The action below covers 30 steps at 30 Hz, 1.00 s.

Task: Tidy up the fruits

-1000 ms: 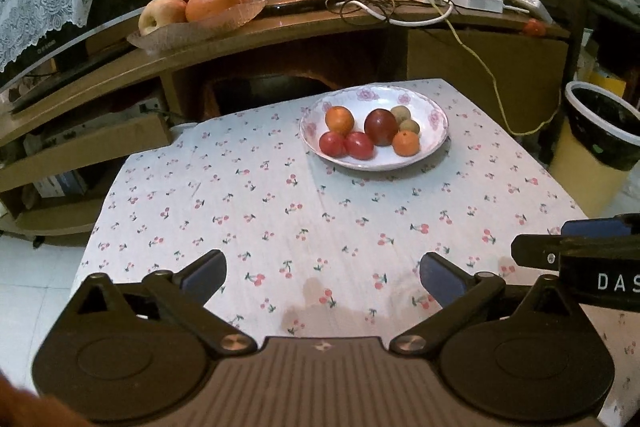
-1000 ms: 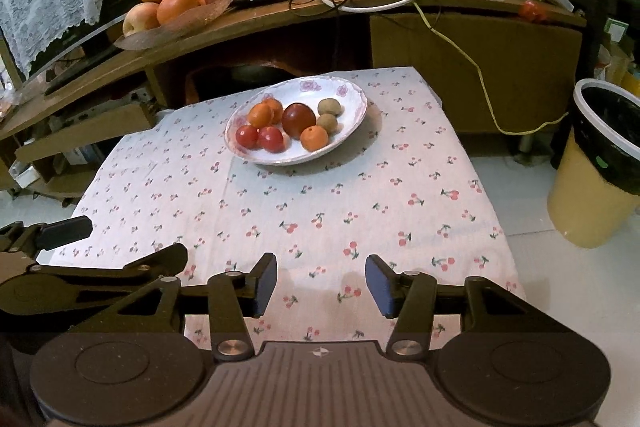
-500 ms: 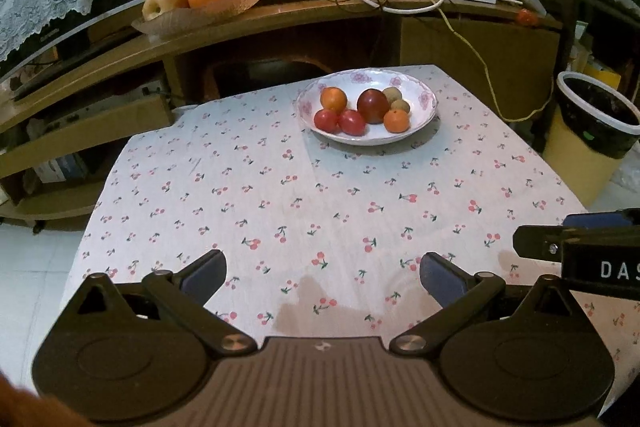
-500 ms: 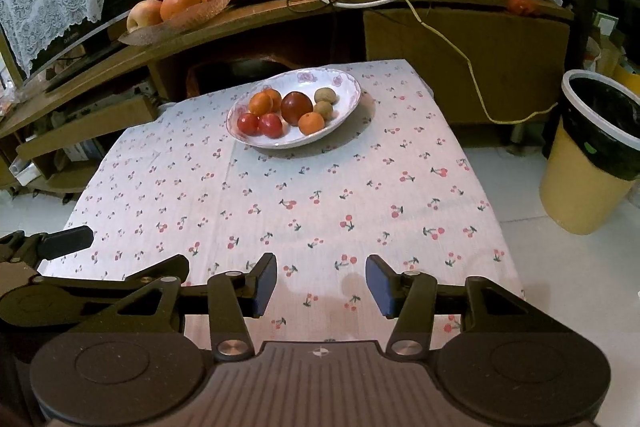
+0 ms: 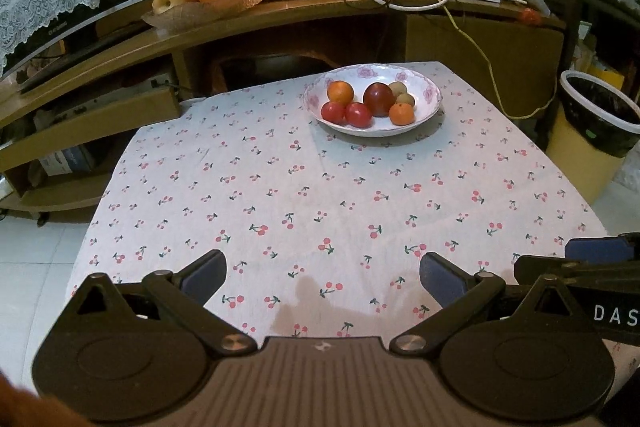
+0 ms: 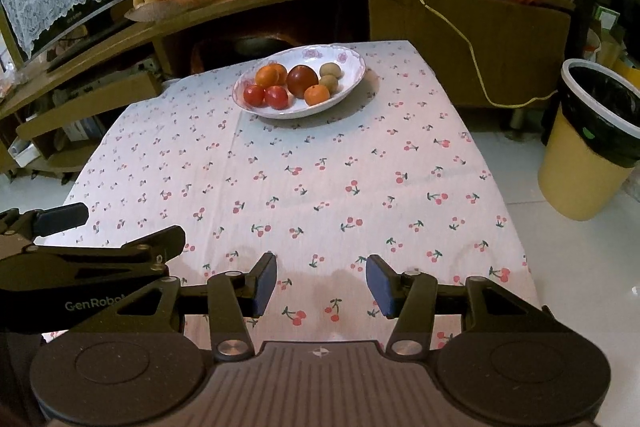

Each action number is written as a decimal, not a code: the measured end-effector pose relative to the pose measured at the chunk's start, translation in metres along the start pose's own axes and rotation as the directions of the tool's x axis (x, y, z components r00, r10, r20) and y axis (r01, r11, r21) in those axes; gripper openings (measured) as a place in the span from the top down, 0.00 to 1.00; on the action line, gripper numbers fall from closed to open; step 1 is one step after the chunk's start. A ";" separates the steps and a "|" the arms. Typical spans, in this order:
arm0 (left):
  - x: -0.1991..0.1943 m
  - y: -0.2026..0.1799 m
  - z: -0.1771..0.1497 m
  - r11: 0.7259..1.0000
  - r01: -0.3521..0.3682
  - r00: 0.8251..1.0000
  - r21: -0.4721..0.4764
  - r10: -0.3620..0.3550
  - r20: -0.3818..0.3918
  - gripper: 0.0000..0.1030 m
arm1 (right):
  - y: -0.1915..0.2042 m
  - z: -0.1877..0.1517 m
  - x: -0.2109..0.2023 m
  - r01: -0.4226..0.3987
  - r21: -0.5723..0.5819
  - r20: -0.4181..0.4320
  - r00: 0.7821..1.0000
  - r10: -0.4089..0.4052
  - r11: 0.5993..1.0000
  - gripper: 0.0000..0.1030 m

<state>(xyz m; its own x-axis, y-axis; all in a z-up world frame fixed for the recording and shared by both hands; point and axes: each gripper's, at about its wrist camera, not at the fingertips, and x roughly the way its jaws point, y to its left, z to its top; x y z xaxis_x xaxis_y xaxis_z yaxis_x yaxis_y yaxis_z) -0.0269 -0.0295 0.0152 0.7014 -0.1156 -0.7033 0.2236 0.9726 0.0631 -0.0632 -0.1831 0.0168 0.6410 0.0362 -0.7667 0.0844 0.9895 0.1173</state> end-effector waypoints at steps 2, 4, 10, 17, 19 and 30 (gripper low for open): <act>0.000 0.000 -0.001 1.000 -0.001 1.000 0.000 0.001 -0.003 0.00 | 0.001 -0.001 0.001 0.003 -0.001 -0.004 1.000 -0.003 1.000 0.49; 0.000 0.000 -0.002 1.000 -0.001 1.000 -0.002 0.001 -0.006 0.00 | 0.001 -0.002 0.001 0.005 -0.002 -0.006 1.000 -0.005 1.000 0.49; 0.000 0.001 -0.005 1.000 -0.005 1.000 -0.009 0.005 -0.014 0.00 | 0.002 -0.004 0.002 0.004 -0.005 -0.012 1.000 -0.004 1.000 0.49; 0.002 0.001 -0.007 1.000 -0.007 1.000 -0.012 0.007 -0.020 0.00 | 0.004 -0.005 0.002 0.006 -0.007 -0.019 1.000 -0.006 1.000 0.49; 0.002 0.001 -0.007 1.000 -0.008 1.000 -0.013 0.008 -0.021 0.00 | 0.004 -0.005 0.003 0.006 -0.009 -0.020 1.000 -0.007 1.000 0.49; 0.002 0.001 -0.008 1.000 -0.010 1.000 -0.013 0.010 -0.023 0.00 | 0.004 -0.006 0.003 0.007 -0.010 -0.022 1.000 -0.007 1.000 0.49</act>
<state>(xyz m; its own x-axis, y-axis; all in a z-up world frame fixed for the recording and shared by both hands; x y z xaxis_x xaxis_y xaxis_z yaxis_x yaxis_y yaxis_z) -0.0306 -0.0269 0.0078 0.6881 -0.1013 -0.7185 0.2076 0.9763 0.0612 -0.0648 -0.1778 0.0111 0.6234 0.0320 -0.7813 0.0813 0.9911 0.1054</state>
